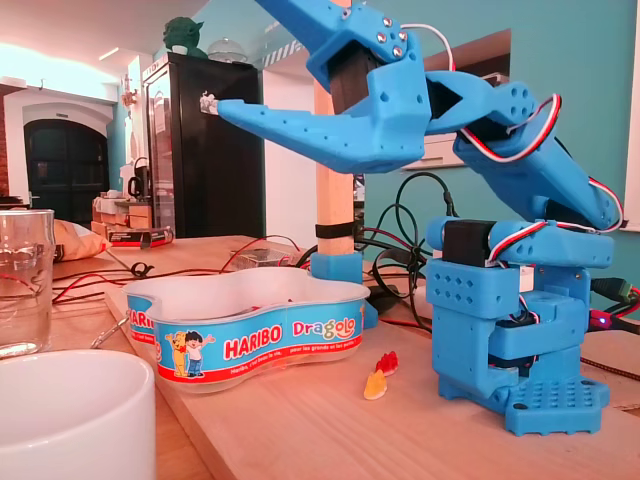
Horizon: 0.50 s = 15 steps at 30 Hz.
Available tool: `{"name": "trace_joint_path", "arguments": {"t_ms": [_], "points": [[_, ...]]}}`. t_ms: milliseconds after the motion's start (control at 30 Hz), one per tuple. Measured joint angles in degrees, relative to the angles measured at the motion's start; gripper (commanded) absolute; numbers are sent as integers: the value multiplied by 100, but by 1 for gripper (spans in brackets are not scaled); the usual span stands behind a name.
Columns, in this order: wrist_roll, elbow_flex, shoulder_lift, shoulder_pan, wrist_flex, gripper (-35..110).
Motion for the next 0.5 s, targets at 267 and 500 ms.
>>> {"name": "trace_joint_path", "arguments": {"t_ms": [267,500], "points": [[606,-923,-694,18,1028,40],[914,-2435,-2443,527,2021,40]]}}
